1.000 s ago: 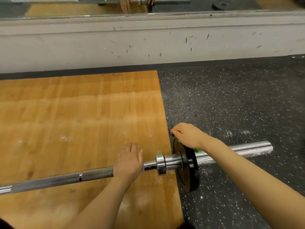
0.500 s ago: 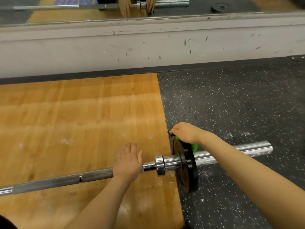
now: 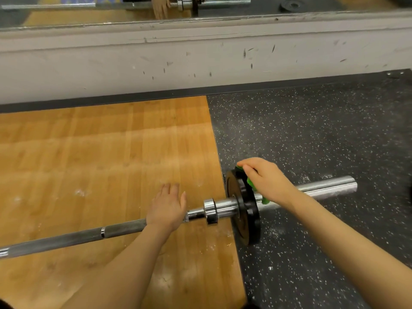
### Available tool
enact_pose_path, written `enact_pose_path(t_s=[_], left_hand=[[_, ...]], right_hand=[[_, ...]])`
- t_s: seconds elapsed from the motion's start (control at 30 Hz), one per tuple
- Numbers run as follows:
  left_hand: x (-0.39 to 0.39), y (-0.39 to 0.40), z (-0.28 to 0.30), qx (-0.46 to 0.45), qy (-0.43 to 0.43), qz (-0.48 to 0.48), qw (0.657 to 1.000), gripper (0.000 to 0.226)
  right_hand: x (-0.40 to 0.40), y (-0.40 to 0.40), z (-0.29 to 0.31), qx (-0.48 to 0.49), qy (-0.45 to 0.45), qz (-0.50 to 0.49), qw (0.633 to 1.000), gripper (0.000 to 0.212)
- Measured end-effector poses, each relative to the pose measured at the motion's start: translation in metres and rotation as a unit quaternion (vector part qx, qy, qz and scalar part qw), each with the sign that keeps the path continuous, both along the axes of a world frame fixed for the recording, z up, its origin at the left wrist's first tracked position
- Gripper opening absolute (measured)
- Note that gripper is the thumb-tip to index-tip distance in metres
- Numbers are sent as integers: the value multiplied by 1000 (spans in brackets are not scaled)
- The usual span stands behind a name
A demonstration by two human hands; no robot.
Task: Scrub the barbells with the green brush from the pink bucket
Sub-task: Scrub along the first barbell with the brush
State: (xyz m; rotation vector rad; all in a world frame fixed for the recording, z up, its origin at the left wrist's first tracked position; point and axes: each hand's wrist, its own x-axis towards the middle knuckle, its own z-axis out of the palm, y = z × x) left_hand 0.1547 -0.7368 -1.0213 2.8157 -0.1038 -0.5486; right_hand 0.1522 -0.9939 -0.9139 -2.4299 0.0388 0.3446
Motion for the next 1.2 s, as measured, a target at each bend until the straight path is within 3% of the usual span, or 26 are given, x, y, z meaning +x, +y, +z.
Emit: enact_pose_path(t_s=[0.37,0.5,0.57,0.67,0.93,1.2], left_hand=[[77,-4,6,84,-52,23,995,56],[90,-35,25,-46,-103,82,990,50],[88,-55,31,-94,-130,61,985,50],[79,-70,26,-85,-136,-7,987,52],[98,-59,10,-43,-138,-24,989,56],[104,-49,-1,-54,-133,-11,990,54]], right_hand=[[-16,-36,-4,38,-166,-131,977,34],[-19,-37,-18,41,-183,-150,971,35],[-19,-34,-28,35,-195,-154,968,35],[-18,-25,-42,46,-220,-159,961,36],[26,8,-56,55,-303,-125,943,47],[72,31,-69,12,-335,-27,942,44]])
